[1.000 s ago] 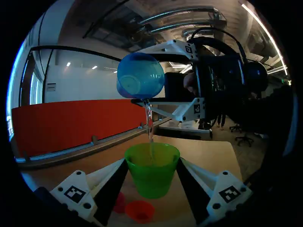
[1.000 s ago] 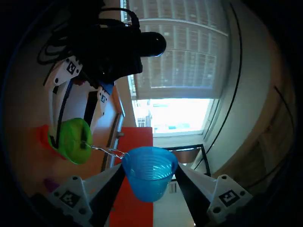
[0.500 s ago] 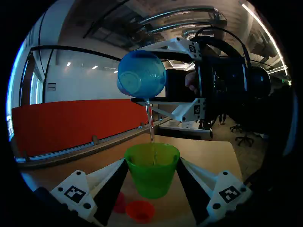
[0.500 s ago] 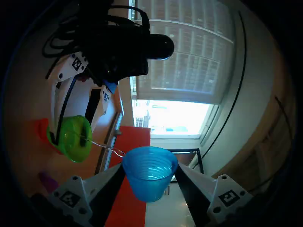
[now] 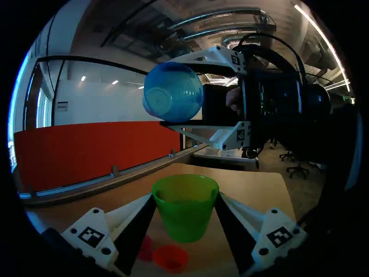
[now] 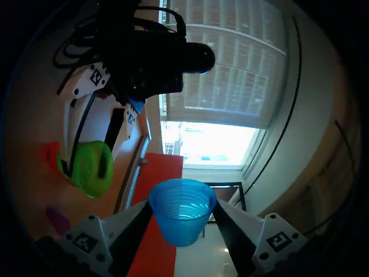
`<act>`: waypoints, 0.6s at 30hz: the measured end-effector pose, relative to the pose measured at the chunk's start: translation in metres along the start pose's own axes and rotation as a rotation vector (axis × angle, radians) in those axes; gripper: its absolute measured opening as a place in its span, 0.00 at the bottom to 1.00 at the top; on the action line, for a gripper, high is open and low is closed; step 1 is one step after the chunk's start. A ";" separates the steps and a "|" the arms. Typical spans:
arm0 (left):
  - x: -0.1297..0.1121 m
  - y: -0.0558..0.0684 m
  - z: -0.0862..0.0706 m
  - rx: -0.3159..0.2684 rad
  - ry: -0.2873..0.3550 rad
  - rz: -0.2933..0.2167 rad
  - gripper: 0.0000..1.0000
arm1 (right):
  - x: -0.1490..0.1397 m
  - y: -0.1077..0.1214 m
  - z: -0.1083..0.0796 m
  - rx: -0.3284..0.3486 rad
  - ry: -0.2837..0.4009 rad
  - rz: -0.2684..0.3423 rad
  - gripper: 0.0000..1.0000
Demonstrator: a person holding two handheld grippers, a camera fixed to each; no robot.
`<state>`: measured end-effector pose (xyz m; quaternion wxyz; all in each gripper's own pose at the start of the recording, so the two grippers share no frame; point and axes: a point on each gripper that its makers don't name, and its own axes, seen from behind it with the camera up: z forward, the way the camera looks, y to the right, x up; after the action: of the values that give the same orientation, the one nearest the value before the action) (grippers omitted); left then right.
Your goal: Pour water
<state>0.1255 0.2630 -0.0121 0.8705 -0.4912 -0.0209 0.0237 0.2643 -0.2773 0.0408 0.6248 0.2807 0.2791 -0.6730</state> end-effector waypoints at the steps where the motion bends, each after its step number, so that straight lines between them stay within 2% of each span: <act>1: 0.000 0.000 0.000 0.001 0.001 -0.001 0.86 | 0.000 0.000 0.000 -0.001 0.000 0.003 0.91; 5: 0.001 -0.002 -0.001 0.003 0.002 -0.002 0.86 | 0.000 -0.002 -0.001 -0.001 0.000 0.028 0.91; 8: 0.001 -0.002 -0.001 0.003 0.001 -0.002 0.86 | 0.000 -0.004 -0.001 0.001 0.003 0.071 0.91; 14: 0.000 -0.003 -0.002 0.006 0.001 -0.002 0.86 | -0.003 -0.003 -0.003 -0.015 0.004 0.193 0.91; 18: -0.001 -0.004 -0.003 0.009 -0.002 -0.002 0.86 | -0.006 -0.003 -0.006 -0.017 0.005 0.300 0.91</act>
<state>0.1252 0.2585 -0.0097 0.8728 -0.4871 -0.0222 0.0233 0.2618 -0.2686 0.0406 0.7202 0.3157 0.2412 -0.5688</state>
